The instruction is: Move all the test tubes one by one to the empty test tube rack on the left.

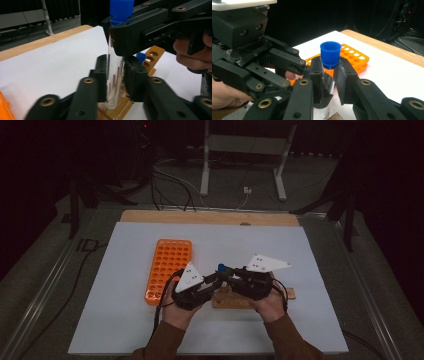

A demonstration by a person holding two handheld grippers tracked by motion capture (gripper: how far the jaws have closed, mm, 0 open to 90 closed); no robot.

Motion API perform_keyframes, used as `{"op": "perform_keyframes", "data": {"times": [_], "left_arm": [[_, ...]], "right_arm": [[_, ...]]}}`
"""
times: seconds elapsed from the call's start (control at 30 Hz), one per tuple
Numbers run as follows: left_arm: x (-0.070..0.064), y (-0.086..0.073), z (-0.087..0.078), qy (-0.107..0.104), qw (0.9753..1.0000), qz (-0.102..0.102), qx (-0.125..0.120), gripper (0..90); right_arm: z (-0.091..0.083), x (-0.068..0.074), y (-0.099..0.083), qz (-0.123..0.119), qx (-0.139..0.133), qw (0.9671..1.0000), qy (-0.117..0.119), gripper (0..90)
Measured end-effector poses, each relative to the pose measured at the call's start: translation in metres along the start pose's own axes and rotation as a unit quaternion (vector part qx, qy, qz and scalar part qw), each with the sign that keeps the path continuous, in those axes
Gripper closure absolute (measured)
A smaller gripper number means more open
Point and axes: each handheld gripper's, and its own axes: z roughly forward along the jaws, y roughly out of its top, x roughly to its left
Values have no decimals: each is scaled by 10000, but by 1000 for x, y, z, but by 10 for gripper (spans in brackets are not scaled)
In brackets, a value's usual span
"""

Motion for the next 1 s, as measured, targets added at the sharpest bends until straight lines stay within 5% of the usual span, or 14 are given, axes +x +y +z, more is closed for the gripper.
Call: {"op": "perform_keyframes", "data": {"times": [0.1,0.27,0.57,1.0], "left_arm": [[-1,0,-1,46,10000,-1,22,775],[6,1,-6,169,9998,-90,-15,777],[19,2,-21,394,9990,-91,-192,777],[45,-1,-58,887,9950,-183,-412,776]], "right_arm": [[0,0,0,-10,-6,10000,30,731],[-7,-4,1,96,-215,9997,110,470],[-21,-15,-5,229,-325,9989,-254,188],[-42,-32,-24,411,-359,9940,-943,2]]}}
